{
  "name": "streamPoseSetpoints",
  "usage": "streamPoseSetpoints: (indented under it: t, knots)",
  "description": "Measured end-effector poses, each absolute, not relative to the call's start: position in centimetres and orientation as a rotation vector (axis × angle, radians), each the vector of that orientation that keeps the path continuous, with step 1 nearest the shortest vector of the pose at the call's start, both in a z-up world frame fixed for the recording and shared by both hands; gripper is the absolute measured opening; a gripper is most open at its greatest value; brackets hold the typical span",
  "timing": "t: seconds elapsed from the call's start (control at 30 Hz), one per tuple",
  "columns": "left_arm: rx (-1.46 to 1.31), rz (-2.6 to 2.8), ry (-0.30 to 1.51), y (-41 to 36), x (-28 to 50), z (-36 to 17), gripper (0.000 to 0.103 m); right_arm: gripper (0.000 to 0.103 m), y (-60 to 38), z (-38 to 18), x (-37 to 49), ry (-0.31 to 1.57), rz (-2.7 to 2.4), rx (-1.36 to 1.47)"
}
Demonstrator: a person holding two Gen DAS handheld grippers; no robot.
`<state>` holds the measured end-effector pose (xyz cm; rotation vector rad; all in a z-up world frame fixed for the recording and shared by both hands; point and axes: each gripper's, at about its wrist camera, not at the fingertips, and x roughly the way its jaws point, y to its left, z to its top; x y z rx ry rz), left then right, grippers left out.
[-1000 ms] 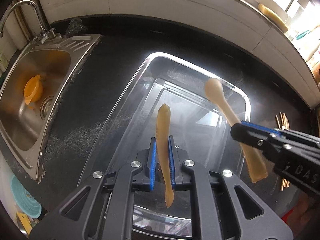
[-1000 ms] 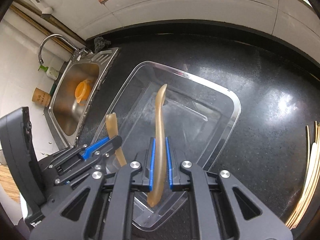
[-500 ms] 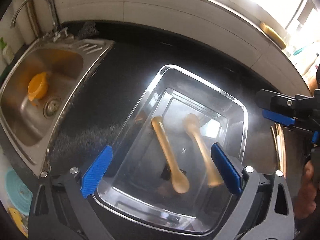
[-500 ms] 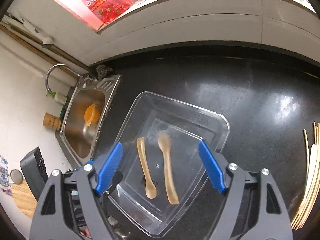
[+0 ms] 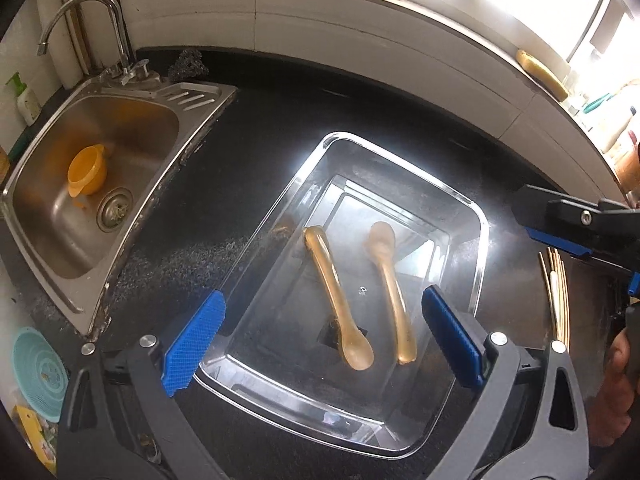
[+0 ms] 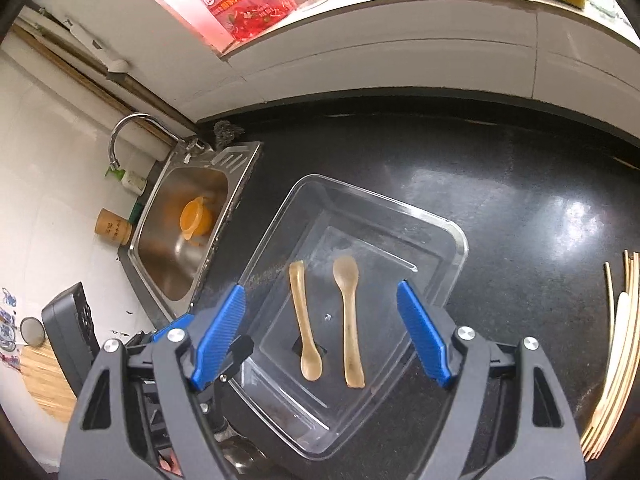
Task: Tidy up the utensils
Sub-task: 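Move both tools back over the utensil pile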
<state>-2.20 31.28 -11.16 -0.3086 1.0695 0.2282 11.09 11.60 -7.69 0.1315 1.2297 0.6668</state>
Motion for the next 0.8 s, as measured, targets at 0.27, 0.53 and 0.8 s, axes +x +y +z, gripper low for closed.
streamPoseSetpoints:
  t: [0.27,0.53,0.8]
  knots:
    - [-0.248,0.175,1.035,25.2,-1.5,-9.0,0.096,0.077,3.8,-4.8,9.0,1.107,0.535,0.033]
    - [-0.169,-0.012,1.042,12.1,0.0,-8.4,0.096,0.077,-11.6,-2.2,5.7,1.033,0.309,-0.018]
    - [-0.115,-0.1,1.047,1.3,0.8,-8.3,0.096,0.077,-22.0,-2.0,3.2,1.041,0.233,-0.001]
